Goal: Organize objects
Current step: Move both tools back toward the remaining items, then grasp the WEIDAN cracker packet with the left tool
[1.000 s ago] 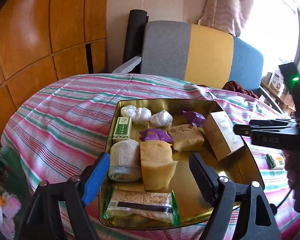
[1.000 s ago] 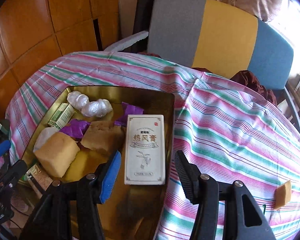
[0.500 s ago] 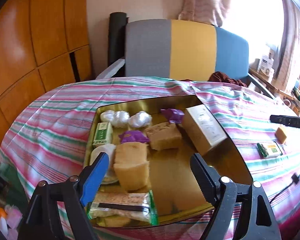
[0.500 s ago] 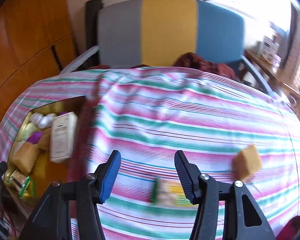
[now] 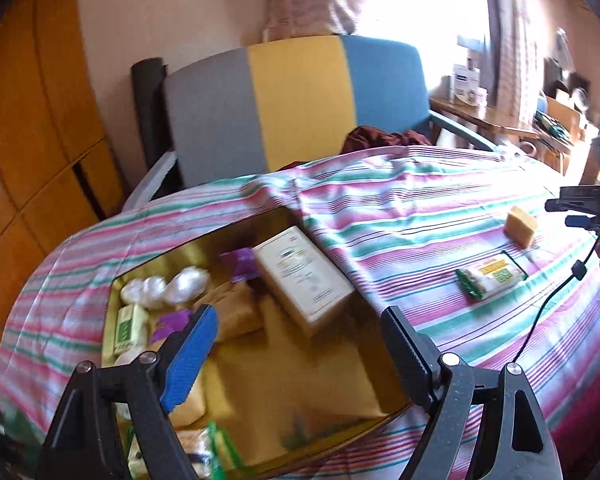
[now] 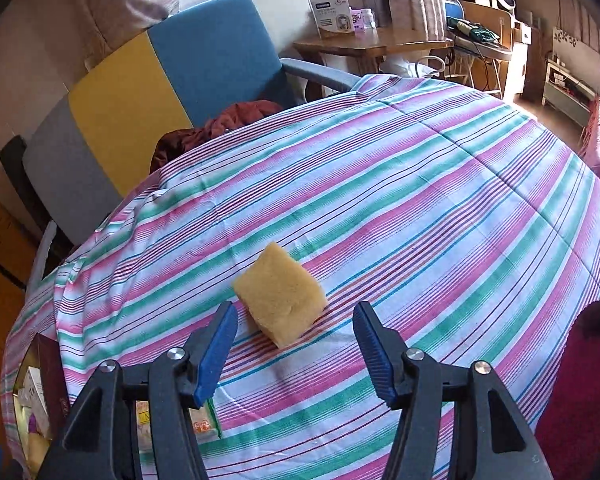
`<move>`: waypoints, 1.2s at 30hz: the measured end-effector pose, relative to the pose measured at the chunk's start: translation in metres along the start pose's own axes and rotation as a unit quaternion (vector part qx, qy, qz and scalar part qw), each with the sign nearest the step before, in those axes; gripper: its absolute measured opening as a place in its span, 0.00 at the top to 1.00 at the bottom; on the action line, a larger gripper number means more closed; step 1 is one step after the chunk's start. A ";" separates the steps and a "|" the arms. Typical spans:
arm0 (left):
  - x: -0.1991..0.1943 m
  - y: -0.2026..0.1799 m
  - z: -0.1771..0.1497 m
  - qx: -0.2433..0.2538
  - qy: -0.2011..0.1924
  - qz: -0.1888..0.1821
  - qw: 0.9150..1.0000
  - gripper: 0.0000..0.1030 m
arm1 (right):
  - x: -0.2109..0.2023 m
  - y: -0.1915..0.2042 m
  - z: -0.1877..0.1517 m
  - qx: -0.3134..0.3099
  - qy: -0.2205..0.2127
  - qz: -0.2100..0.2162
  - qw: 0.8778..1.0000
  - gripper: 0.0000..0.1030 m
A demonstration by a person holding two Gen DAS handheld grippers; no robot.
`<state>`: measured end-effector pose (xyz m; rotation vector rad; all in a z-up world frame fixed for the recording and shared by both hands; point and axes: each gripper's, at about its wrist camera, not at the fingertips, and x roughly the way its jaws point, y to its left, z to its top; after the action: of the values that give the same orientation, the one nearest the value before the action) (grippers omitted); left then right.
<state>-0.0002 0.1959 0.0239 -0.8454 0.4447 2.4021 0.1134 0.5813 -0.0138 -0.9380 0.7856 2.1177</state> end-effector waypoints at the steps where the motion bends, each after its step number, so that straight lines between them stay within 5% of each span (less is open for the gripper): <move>1: 0.003 -0.007 0.004 0.008 -0.001 -0.005 1.000 0.18 | 0.002 0.001 -0.001 -0.002 0.006 -0.002 1.000 0.41; 12: 0.028 -0.093 0.030 0.113 0.012 -0.074 0.991 0.18 | 0.017 -0.010 -0.005 0.030 0.057 -0.005 0.998 0.40; 17: 0.049 -0.141 0.036 0.194 0.026 -0.120 0.973 0.18 | 0.018 -0.014 -0.004 0.042 0.062 -0.001 0.997 0.40; 26: 0.100 -0.209 0.038 0.308 0.065 -0.197 0.928 0.19 | 0.020 -0.019 -0.003 0.058 0.072 0.011 0.996 0.40; 33: 0.136 -0.231 0.038 0.325 0.098 -0.226 0.913 0.19 | 0.020 -0.014 -0.007 0.062 0.076 0.012 0.995 0.40; 36: 0.150 -0.236 0.039 0.313 0.113 -0.233 0.914 0.25 | 0.020 -0.012 -0.007 0.061 0.077 0.010 0.995 0.40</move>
<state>0.0244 0.4595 -0.0739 -0.8097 0.9240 1.5815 0.1152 0.5901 -0.0361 -1.0389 0.9945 2.0076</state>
